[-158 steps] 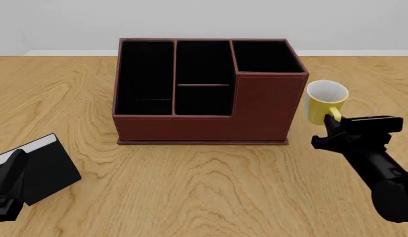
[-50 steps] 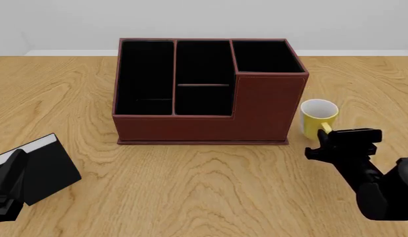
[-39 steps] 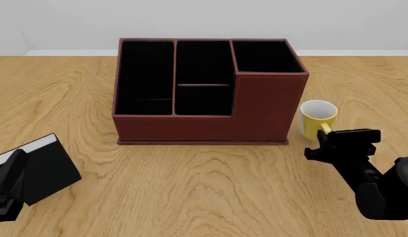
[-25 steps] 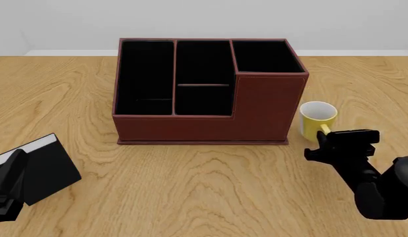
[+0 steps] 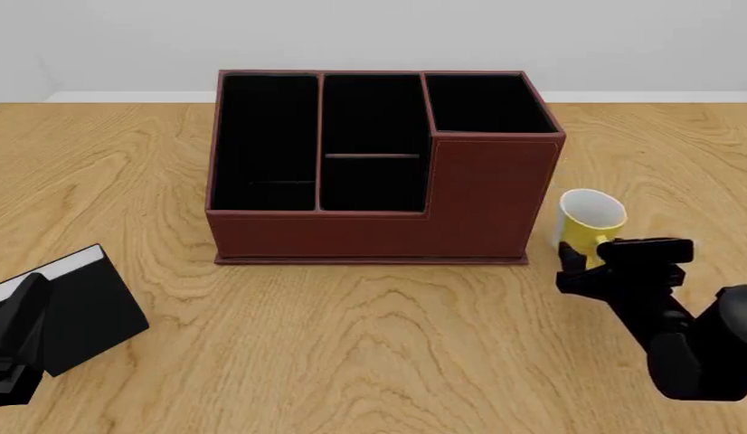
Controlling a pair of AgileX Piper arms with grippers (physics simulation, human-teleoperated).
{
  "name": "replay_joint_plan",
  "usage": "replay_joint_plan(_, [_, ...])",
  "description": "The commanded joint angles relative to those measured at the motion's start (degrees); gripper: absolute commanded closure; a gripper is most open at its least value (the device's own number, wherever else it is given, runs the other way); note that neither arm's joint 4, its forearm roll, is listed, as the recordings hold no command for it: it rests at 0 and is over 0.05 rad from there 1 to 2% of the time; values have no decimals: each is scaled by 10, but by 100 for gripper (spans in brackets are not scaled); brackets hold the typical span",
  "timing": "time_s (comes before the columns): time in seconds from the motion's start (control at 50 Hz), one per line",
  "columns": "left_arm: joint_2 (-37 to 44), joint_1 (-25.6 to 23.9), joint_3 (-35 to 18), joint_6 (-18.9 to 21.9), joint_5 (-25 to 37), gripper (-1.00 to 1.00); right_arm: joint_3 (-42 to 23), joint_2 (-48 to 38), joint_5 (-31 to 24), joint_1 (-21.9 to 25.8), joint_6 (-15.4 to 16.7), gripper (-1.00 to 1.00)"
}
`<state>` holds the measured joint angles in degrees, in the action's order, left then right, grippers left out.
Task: Pick up the yellow and white mug and place it to the right of the caddy.
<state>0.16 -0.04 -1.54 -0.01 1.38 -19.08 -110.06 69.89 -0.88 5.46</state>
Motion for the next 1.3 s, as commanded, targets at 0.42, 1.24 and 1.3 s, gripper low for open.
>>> replay_joint_plan(0.42, [0, 0, 0, 0, 0, -100, 34, 36, 0, -1, 4, -100])
replay_joint_plan(1.24, [0, 0, 0, 0, 0, -100, 143, 199, -5, 27, 8, -100])
replay_joint_plan(1.3, [0, 0, 0, 0, 0, -100, 149, 213, -11, 21, 8, -100])
